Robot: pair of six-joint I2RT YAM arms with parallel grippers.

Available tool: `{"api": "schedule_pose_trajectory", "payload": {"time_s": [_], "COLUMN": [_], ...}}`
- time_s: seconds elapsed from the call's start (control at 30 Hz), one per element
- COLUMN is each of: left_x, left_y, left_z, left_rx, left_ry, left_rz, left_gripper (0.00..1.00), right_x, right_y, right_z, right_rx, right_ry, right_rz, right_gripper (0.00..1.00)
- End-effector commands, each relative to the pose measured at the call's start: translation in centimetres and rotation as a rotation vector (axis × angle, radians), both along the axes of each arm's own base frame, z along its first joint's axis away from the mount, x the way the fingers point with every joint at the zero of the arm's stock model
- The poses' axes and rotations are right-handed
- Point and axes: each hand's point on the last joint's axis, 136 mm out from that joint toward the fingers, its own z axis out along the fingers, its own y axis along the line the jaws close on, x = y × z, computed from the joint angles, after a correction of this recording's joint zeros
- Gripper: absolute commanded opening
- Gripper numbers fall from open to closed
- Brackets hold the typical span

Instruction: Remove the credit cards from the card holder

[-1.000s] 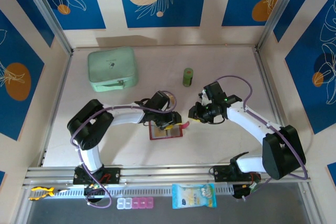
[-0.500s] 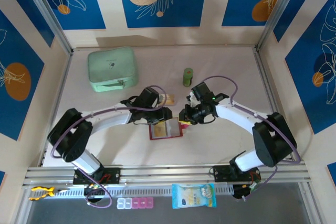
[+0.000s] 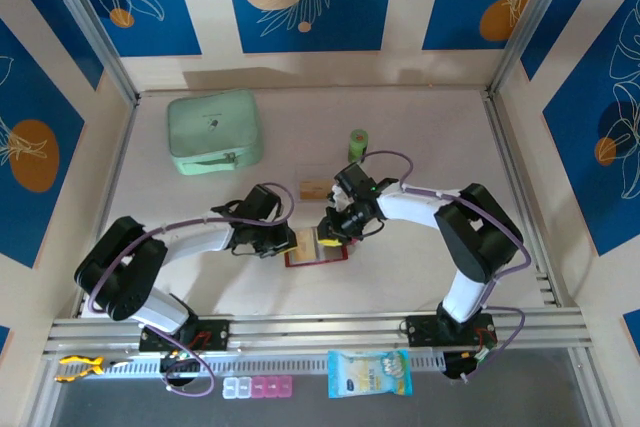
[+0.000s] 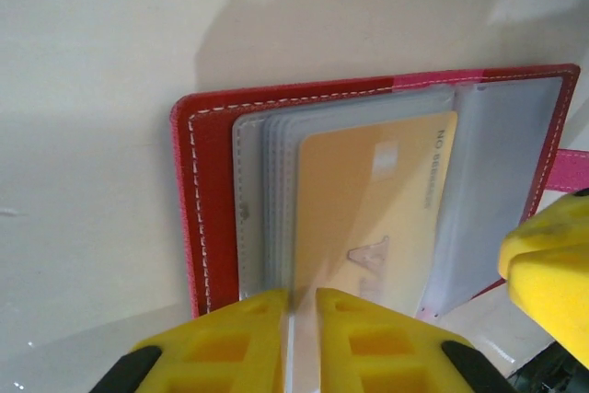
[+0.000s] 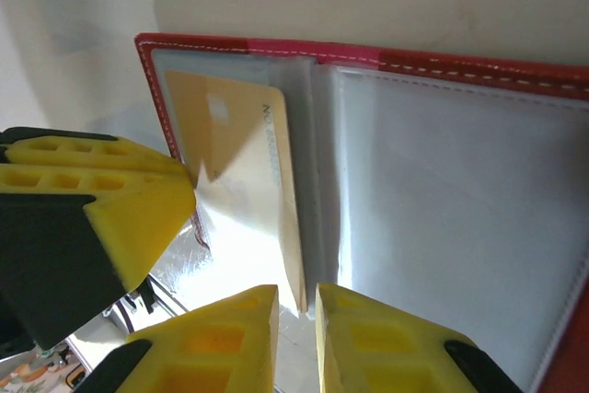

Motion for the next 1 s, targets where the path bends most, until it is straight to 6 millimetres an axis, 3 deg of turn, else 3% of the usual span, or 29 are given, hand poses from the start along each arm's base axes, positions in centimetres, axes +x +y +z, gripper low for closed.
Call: {"api": "schedule_pose_trajectory", "payload": {"time_s": [0.0,0.2,0.3,0.73,0.97], "left_x": [0.1,0.1,0.2,1.1,0.6], "left_y": [0.7,0.7,0.8,0.2,0.1], "left_z": [0.0,-0.1,-0.1,2.0,1.1], "left_rx": [0.012,0.014,0.020,0.014,0.004], "left_ry": [-0.016,-0.012,-0.014,-0.056,-0.028], "left_rz": [0.010,0.004,0.002,-0.019,-0.017], "left_gripper": [0.15,0.13,0.13,0.13,0.07], "right_x": [-0.2,-1.1,-1.7,-0.8,-0.3], "right_y": [1.1,-0.6,-1.1,-0.7,0.3], "right_z": [-0.1,-3.0,-3.4,0.5,1.3], "right_rx": [0.042,-0.051,-0.069,-0.037,0.016], "right_ry": [0.032,0.068,0.084,0.001,-0.009], "right_rz": [0.023,-0.002,-0.010,-0.024,-0.024], "right_gripper": [0.20,0.19,0.19,0.19,0.20]}}
